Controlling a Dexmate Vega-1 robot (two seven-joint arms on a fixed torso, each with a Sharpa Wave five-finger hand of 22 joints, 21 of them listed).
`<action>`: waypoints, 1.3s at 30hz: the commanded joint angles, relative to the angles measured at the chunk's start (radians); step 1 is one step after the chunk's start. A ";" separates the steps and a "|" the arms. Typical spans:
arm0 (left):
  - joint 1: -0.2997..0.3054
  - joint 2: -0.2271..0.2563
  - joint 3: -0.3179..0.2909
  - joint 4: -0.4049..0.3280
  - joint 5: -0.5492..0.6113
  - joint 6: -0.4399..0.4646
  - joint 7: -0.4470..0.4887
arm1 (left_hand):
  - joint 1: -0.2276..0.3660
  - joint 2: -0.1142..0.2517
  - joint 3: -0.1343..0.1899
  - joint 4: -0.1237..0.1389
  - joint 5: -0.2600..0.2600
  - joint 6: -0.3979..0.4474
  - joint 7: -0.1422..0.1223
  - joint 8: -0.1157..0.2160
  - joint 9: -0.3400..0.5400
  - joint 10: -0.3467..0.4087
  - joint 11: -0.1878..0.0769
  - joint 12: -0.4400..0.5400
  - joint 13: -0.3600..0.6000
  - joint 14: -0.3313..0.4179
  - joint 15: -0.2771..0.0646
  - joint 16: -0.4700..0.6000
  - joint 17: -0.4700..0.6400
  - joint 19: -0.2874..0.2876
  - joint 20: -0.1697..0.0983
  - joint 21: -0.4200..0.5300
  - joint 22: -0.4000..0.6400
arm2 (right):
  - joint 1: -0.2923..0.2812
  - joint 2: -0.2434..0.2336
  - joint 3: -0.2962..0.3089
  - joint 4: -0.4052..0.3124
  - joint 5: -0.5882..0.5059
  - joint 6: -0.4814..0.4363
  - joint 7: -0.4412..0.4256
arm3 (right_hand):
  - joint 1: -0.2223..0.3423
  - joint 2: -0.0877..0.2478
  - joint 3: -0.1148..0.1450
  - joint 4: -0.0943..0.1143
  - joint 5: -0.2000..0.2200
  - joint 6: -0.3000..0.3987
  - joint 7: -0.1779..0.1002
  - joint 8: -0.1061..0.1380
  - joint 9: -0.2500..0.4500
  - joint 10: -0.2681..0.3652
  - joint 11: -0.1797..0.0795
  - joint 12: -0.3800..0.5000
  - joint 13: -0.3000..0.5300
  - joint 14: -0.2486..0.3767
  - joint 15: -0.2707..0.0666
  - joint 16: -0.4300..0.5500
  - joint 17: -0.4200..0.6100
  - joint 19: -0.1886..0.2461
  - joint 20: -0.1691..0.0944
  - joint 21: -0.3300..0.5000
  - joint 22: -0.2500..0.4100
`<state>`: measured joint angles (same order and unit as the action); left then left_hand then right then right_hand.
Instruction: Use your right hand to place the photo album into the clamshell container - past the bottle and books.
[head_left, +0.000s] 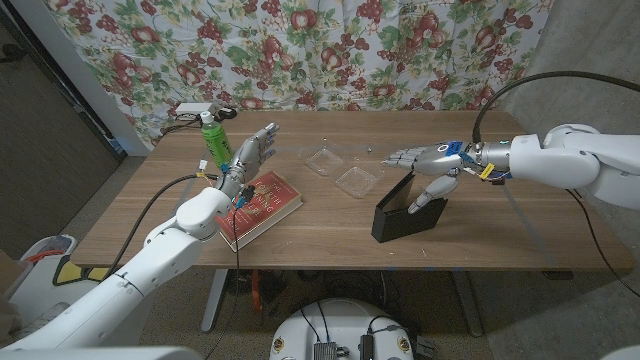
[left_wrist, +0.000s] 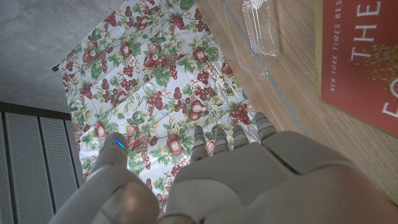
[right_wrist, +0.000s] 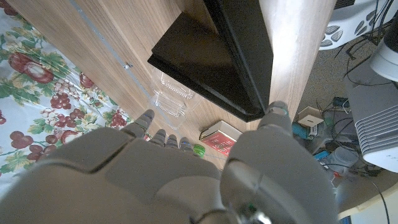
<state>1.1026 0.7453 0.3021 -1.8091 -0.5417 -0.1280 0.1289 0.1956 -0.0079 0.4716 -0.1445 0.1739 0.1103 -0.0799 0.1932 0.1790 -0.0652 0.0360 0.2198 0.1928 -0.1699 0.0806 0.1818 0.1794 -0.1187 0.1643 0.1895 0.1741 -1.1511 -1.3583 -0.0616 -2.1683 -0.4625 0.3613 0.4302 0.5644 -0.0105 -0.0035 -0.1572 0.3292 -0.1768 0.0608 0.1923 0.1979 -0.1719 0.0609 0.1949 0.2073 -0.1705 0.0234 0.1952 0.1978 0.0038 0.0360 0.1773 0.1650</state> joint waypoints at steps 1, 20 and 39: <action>0.013 0.008 -0.006 -0.017 -0.002 0.009 0.009 | 0.001 0.002 -0.006 0.001 -0.002 0.002 0.007 0.002 0.003 0.001 0.006 0.004 0.006 -0.057 0.005 0.005 0.003 -0.004 -0.004 0.004 0.003 | 0.072 -0.006 -0.069 0.001 -0.066 0.055 0.031 | 0.016 0.002 0.007 -0.002 0.006 -0.126 0.010 0.000 0.003 -0.080 0.003 0.007 0.002 -0.094 0.003 -0.002 0.005 -0.004 0.000 0.002 0.003; 0.009 -0.001 0.001 -0.009 0.000 0.007 0.009 | 0.000 0.002 -0.008 0.002 -0.002 0.003 0.009 0.000 0.003 0.003 0.007 0.004 0.006 -0.058 0.005 0.005 0.003 -0.005 -0.005 0.004 0.003 | 0.141 -0.001 -0.129 -0.004 -0.130 0.085 0.056 | 0.085 0.025 0.031 -0.004 0.008 -0.131 0.006 0.008 0.006 -0.114 0.013 0.013 0.006 -0.121 -0.001 -0.001 0.008 -0.037 -0.004 0.003 0.004; 0.009 -0.007 0.004 -0.007 -0.001 0.010 0.016 | 0.000 0.003 -0.009 0.002 -0.002 0.004 0.009 -0.001 0.003 0.002 0.006 0.004 0.006 -0.059 0.004 0.005 0.003 -0.006 -0.004 0.004 0.003 | 0.220 0.042 -0.203 0.032 -0.145 0.121 0.096 | 0.110 0.032 0.039 -0.002 0.005 -0.135 0.002 0.007 0.006 -0.102 0.006 0.028 0.011 -0.121 -0.012 0.002 0.009 -0.035 -0.014 0.009 0.005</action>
<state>1.1088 0.7436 0.3056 -1.8167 -0.5428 -0.1190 0.1363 0.1956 -0.0080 0.4675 -0.1404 0.1739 0.1080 -0.0749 0.1931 0.1790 -0.0615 0.0396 0.2198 0.1979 -0.1698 0.0806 0.1818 0.1793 -0.1226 0.1604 0.1895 0.1741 -0.9671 -1.3397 -0.2301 -2.1568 -0.6033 0.4680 0.5121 0.6642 0.0211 0.0322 -0.1574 0.3329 -0.1715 0.0660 0.1968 0.2025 -0.1738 0.0733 0.2147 0.2168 -0.1742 0.0191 0.1951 0.2025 -0.0280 0.0321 0.1815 0.1650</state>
